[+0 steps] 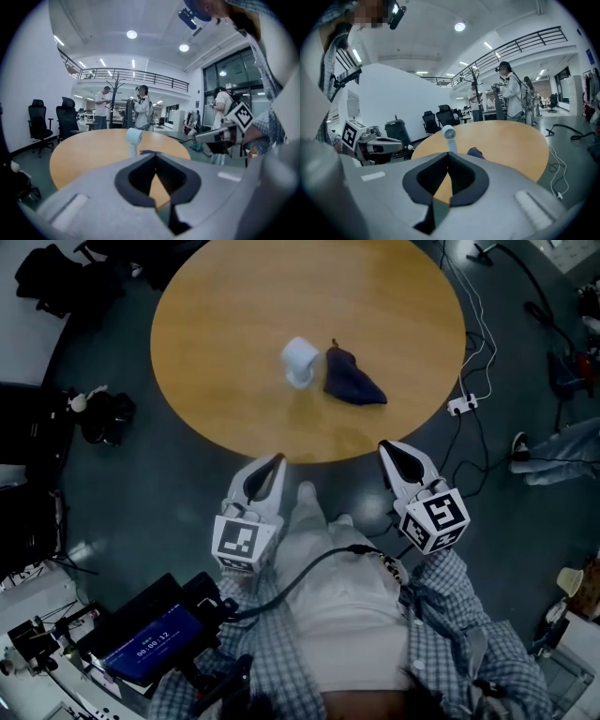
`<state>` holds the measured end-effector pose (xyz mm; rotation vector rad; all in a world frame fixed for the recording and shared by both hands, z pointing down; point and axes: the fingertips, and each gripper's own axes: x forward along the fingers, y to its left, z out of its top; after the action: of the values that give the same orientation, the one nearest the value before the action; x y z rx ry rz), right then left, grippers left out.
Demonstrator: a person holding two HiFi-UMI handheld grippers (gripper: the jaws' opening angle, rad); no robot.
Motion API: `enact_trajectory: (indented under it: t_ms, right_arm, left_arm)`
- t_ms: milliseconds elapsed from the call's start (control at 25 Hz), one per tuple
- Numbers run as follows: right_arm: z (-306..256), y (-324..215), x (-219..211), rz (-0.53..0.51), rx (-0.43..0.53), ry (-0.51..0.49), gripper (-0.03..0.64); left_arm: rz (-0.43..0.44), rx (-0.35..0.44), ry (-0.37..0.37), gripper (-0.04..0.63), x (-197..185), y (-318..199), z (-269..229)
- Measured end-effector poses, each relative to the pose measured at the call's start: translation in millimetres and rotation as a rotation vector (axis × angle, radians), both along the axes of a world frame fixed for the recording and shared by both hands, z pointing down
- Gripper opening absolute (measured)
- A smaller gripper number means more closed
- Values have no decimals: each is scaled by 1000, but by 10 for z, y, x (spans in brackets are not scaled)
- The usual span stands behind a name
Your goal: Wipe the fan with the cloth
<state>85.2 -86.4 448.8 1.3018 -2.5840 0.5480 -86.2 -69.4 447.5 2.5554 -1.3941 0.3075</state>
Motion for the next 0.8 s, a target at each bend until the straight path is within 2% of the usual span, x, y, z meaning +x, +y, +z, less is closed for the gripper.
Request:
enact_trajectory:
  t_ms: [240, 320, 440, 600, 800]
  right_arm:
    - [22, 447, 247, -55, 2, -36, 3]
    - [22, 565, 261, -81, -2, -42, 3]
    - [-51, 675, 191, -106, 7, -49, 3]
    - [-162, 775, 115, -134, 37, -53, 3]
    - [-284, 815, 27, -137, 82, -40, 3]
  left_arm:
    - [-42, -13, 63, 0, 413, 393, -284]
    - [-50, -9, 64, 0, 477, 548, -318]
    - [-53, -20, 40, 0, 441, 711, -305]
    - [-59, -43, 46, 0, 371, 795, -318]
    - [-15, -17, 9, 0, 339, 783, -394]
